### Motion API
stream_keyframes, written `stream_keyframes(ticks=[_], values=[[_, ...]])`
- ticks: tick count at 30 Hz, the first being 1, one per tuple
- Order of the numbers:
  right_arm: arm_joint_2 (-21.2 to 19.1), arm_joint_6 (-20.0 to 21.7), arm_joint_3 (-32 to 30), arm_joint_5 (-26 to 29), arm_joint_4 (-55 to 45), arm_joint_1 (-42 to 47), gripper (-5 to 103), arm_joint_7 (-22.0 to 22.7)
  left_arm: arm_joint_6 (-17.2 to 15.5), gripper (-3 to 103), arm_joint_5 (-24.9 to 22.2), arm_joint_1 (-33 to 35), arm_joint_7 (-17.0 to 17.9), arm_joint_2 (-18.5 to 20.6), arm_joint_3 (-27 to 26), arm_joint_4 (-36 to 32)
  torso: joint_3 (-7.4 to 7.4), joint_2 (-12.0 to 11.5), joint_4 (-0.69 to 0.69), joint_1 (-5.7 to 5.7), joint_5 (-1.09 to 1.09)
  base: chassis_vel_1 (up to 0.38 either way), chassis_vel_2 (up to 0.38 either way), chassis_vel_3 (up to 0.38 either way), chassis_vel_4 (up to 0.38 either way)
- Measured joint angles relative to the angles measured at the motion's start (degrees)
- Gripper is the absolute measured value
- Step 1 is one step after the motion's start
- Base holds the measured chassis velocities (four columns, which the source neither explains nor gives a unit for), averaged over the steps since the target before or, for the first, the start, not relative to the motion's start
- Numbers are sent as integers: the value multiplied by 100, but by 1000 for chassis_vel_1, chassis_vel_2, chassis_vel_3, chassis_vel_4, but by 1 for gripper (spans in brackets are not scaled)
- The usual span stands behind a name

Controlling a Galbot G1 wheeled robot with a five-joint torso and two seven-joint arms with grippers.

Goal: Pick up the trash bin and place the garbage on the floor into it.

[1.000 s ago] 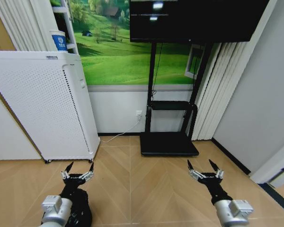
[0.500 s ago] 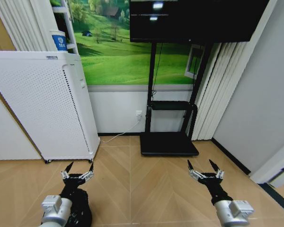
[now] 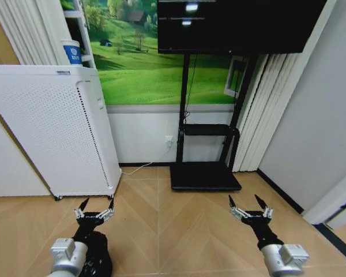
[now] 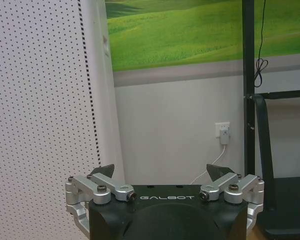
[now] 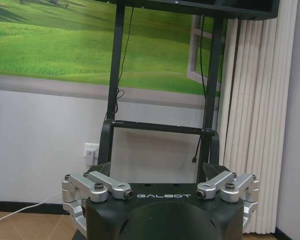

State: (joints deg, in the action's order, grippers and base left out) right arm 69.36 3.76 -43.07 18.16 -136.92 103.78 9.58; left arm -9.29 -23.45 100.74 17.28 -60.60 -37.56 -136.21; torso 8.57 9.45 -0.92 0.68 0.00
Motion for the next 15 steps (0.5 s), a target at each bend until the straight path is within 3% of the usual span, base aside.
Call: stream_keyframes(ticks=[15], values=[[-1, -1, -1, 2, 3, -2, 100, 0, 2, 100, 0, 1, -2, 0, -1, 7, 275, 380, 0, 106, 0, 0, 0, 0, 0]])
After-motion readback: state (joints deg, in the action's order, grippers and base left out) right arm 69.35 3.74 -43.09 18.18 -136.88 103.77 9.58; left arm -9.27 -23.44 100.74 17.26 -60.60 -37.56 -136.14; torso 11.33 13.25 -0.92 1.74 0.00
